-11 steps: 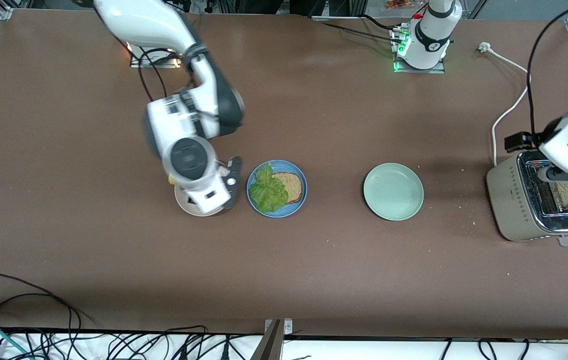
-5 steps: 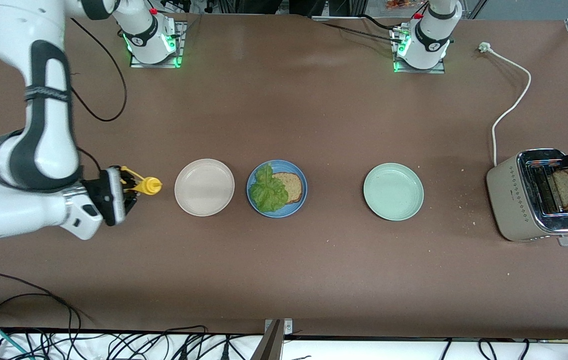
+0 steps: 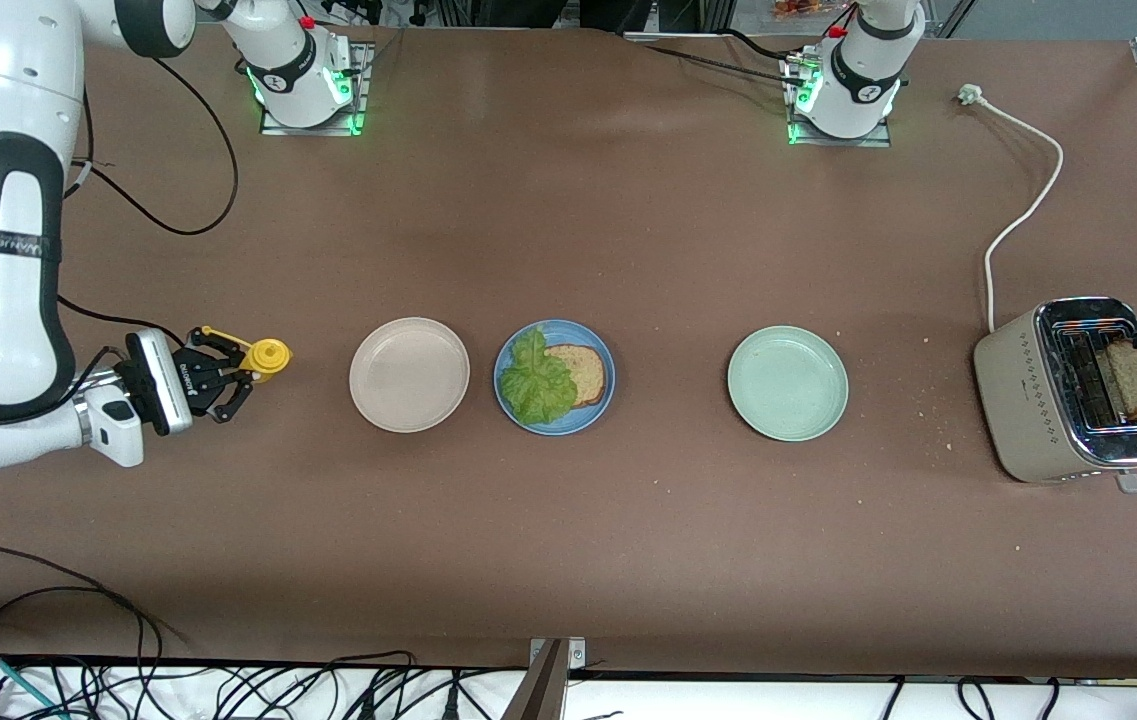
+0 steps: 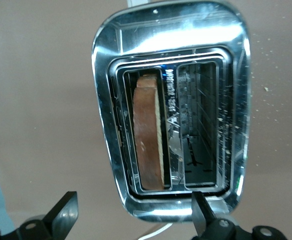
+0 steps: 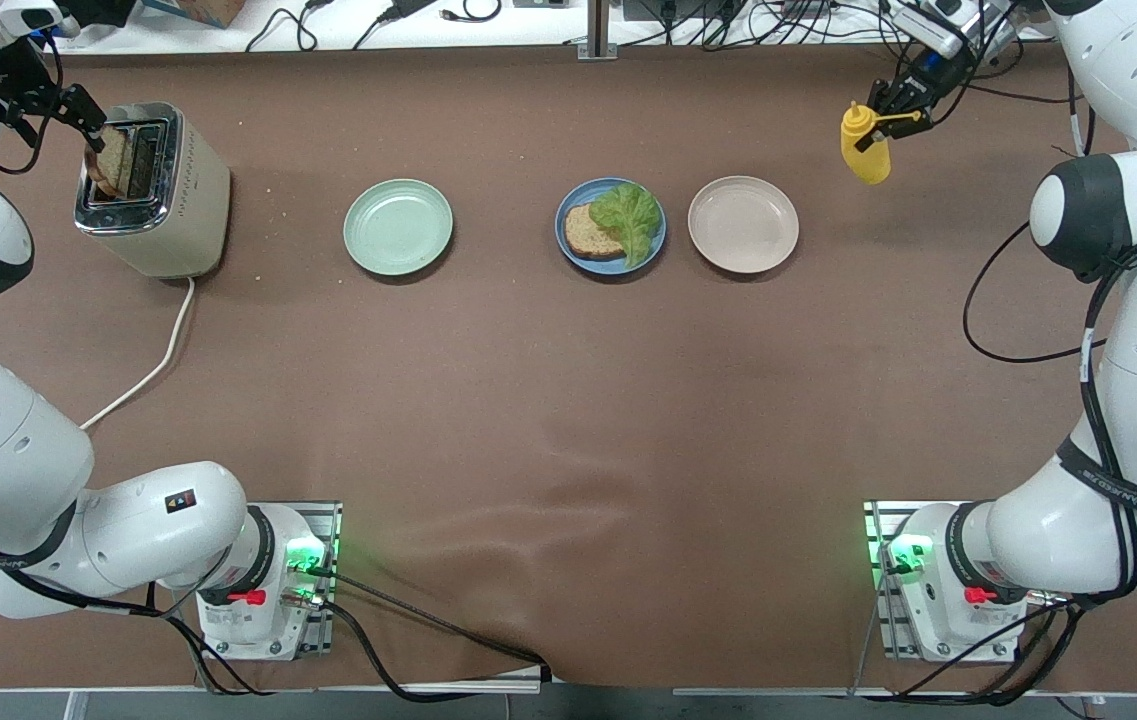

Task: Make sandwich in blue plate with both arms
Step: 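Return the bottle beside the white plate while the left gripper reaches the toaster, then grasp the toast slice in the toaster with the left gripper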

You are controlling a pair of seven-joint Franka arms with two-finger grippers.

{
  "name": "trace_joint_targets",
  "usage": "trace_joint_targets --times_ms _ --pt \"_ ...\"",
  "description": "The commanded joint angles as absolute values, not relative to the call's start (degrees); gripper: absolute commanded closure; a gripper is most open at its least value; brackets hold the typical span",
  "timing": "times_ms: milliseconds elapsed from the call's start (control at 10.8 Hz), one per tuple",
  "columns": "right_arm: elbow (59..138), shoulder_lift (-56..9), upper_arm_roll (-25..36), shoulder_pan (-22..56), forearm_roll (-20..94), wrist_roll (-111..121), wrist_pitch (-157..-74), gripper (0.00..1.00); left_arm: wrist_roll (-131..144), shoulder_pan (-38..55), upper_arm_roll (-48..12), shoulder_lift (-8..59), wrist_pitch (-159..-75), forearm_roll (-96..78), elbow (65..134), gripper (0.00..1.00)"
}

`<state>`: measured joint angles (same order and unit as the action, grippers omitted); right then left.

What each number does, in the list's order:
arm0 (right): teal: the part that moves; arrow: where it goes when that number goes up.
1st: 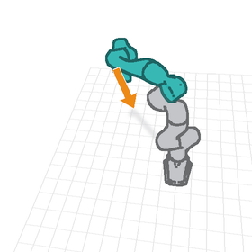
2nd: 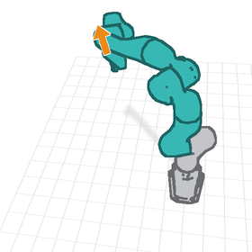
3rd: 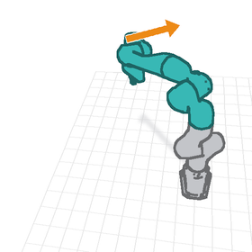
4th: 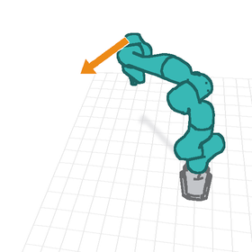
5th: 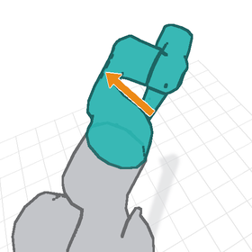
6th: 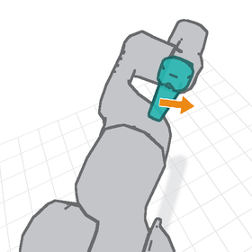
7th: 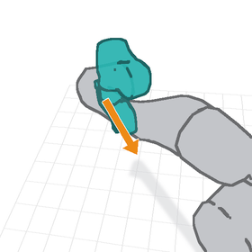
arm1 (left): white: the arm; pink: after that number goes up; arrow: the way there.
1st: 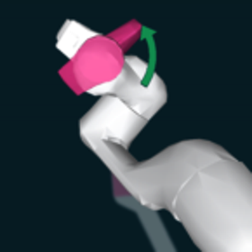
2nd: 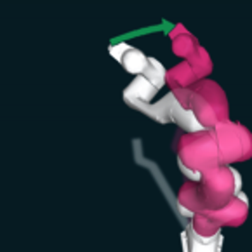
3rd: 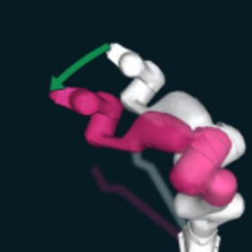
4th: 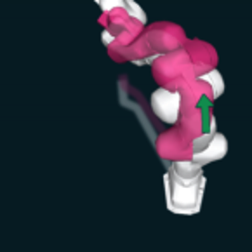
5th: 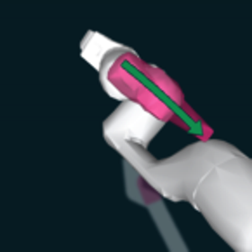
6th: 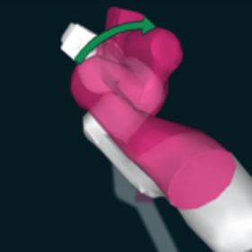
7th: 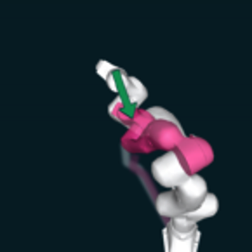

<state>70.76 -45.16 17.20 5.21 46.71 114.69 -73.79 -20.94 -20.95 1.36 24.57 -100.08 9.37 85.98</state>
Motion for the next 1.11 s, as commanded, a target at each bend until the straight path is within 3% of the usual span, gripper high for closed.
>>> trace_joint_targets --times_ms 0,277,554,646,1016 --pt "72.4 -48.6 16.2 1.2 52.1 124.1 -70.7 1.00 -21.7 -21.6 0.7 26.6 -101.2 8.9 84.9 0.01" --pt "72.4 -50.5 16.1 0.1 53.7 127.4 -70.4 1.00 -21.6 -21.5 0.6 27.5 -102.3 8.9 84.9 0.22" --pt "72.4 -51.8 16.1 -0.1 56.1 129.9 -69.8 1.00 -22.0 -21.4 0.6 27.5 -102.3 9.3 84.9 0.88" --pt "72.4 -52.9 16.1 -0.5 56.6 131.4 -69.4 1.00 -21.9 -21.2 0.6 27.5 -102.2 9.6 84.8 1.00" --pt "72.4 -54.5 16.1 -1.1 57.7 134.1 -68.6 1.00 -22.1 -20.8 0.4 25.5 -101.6 9.8 84.2 1.00"
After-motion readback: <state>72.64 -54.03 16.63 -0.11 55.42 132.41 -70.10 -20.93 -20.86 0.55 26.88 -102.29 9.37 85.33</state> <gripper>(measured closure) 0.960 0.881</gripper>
